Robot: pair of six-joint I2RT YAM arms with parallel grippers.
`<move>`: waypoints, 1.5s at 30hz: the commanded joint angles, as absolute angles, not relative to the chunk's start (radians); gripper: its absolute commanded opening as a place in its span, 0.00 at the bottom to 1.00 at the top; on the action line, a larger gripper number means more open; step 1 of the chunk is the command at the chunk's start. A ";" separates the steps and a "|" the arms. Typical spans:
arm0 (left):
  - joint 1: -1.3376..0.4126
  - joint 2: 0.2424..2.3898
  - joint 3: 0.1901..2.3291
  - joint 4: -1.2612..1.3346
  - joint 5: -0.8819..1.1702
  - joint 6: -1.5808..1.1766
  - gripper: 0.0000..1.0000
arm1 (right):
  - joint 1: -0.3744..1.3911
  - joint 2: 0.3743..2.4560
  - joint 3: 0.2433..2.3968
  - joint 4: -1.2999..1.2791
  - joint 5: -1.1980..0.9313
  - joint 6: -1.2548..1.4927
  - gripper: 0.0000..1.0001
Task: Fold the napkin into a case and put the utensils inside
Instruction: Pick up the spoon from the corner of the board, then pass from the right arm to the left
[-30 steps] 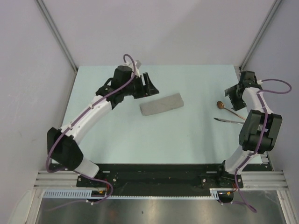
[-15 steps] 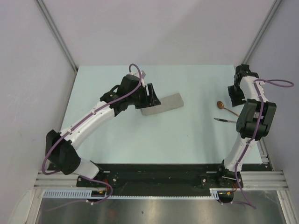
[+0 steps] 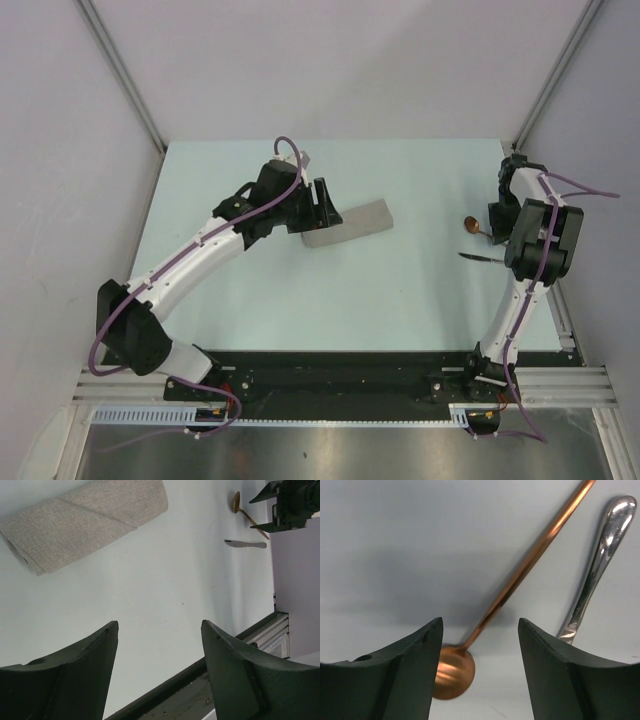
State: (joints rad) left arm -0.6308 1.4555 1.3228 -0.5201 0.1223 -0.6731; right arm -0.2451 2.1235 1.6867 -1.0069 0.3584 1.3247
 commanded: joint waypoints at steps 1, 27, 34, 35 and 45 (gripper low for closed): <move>-0.626 1.460 1.341 -0.509 0.117 -0.667 0.72 | -0.250 2.183 1.746 -1.028 0.393 1.377 0.66; -0.468 1.477 1.258 -0.339 0.477 -0.653 0.75 | 0.080 2.125 1.778 -0.488 0.379 0.004 0.00; -0.367 1.419 1.092 -0.206 0.529 -0.782 0.76 | 0.277 1.921 1.554 -0.347 0.309 -0.455 0.00; -0.327 1.404 1.051 -0.192 0.528 -0.793 0.76 | 0.310 1.913 1.557 -0.404 0.246 -0.484 0.00; -0.215 1.477 0.920 0.113 0.843 -0.969 0.74 | 0.508 1.809 1.552 -0.627 0.035 -0.885 0.00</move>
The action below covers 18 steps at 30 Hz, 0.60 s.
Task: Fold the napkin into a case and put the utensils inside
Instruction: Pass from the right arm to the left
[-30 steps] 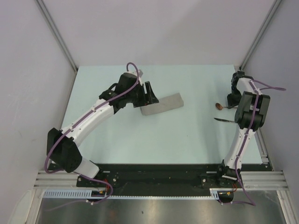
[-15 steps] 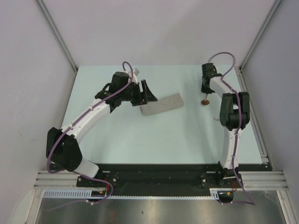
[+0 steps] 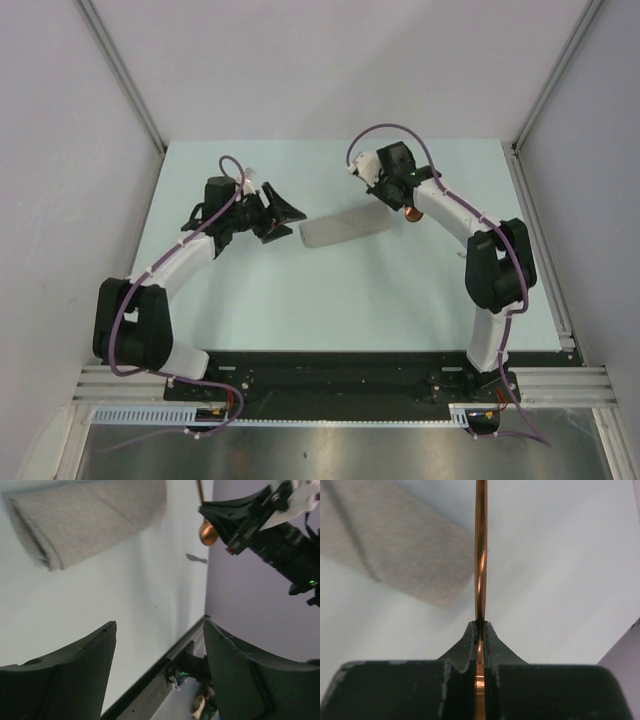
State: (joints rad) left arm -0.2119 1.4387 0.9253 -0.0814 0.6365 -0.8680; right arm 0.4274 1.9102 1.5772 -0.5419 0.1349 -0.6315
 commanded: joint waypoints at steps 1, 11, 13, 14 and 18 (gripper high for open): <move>-0.215 1.483 0.920 0.138 0.856 -0.974 0.74 | 0.517 1.795 1.545 -0.640 0.009 -0.905 0.00; -0.225 1.537 0.980 -0.067 0.885 -0.701 0.77 | 0.638 1.643 1.441 -0.768 -0.164 -1.051 0.00; -0.233 1.545 0.979 -0.071 0.920 -0.666 0.77 | 0.656 1.606 1.407 -0.782 -0.185 -1.054 0.00; -0.242 1.554 0.979 -0.075 0.951 -0.655 0.77 | 0.673 1.597 1.396 -0.788 -0.193 -1.055 0.00; -0.270 1.554 0.989 -0.127 0.948 -0.568 0.79 | 0.716 1.562 1.362 -0.822 -0.213 -1.057 0.00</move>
State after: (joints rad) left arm -0.2382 1.5520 0.9447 -0.0841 0.8886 -0.6979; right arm 0.6720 1.6276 1.3872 -0.7780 -0.1642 -1.0256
